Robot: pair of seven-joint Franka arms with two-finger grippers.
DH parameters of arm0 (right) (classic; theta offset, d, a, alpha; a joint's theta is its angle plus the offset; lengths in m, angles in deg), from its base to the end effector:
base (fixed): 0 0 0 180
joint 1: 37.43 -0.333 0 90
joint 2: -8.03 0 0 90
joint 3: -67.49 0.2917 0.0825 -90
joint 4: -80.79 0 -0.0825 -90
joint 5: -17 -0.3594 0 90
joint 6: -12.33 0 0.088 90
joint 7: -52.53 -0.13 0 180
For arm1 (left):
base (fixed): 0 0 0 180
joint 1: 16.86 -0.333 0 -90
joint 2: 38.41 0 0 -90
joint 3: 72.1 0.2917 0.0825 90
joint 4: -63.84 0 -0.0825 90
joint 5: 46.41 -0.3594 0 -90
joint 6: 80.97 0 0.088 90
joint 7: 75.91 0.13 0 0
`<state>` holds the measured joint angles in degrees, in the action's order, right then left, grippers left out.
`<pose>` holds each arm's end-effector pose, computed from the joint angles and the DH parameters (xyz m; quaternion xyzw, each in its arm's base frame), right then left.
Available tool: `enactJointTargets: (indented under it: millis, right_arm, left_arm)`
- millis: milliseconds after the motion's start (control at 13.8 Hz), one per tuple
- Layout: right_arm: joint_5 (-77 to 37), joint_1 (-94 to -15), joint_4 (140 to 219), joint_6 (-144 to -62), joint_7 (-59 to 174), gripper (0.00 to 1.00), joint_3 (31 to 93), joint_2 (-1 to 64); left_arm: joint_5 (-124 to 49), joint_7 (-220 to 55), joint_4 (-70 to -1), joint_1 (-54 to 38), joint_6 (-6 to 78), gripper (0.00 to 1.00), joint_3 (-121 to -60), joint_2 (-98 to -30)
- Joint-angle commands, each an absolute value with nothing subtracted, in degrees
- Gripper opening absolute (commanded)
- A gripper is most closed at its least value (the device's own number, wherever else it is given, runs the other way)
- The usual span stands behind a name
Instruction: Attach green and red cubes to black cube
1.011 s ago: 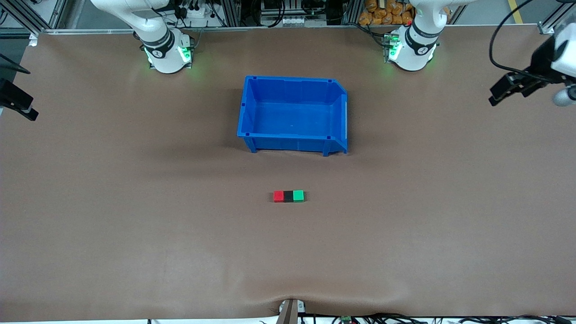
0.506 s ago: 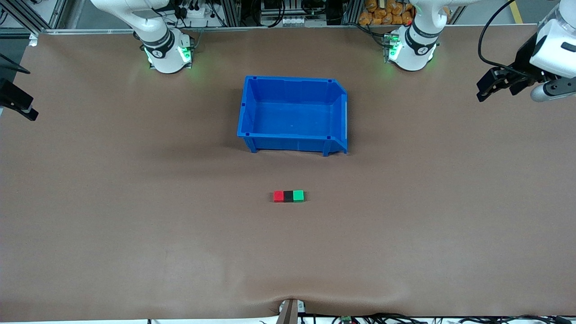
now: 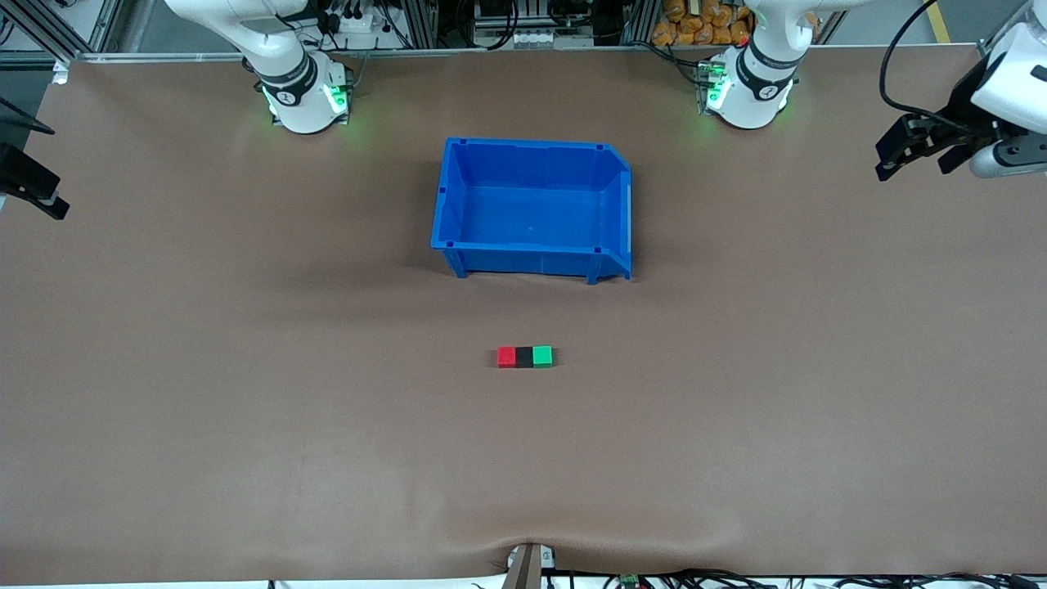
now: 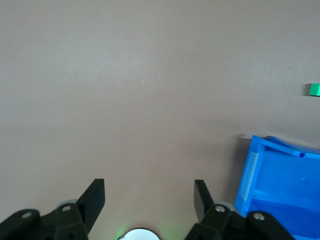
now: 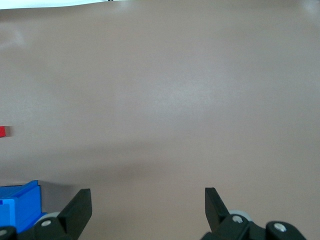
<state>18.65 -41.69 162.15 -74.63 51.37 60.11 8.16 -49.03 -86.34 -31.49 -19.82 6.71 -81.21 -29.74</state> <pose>0.5254 -0.0324 0.6383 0.9980 -0.0387 0.0475 0.0153 0.4796 -0.0513 0.6080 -0.9986 -0.0392 -0.0129 0.0333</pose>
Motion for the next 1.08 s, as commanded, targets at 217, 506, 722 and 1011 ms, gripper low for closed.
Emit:
enactJointTargets:
  millis: [217,506,722,1011]
  right_arm:
    - [19.4,-41.9,162.2,-74.5,51.8,1.00,60.2,7.5]
    - [19.4,-41.6,162.2,-74.5,51.8,1.00,60.2,7.6]
    - [19.5,-41.9,162.2,-74.5,51.7,1.00,60.2,7.5]
    - [19.4,-41.5,162.2,-74.4,51.7,1.00,60.1,7.6]
  left_arm:
    - [-48.9,-84.5,-29.8,-20.9,4.5,0.80,-81.0,-30.1]
    - [-49.0,-84.8,-28.8,-20.7,4.3,0.80,-81.1,-31.2]
    - [-49.0,-84.8,-28.7,-20.5,4.0,0.80,-81.1,-31.4]
    - [-49.0,-84.8,-28.7,-20.6,3.6,0.80,-81.3,-31.4]
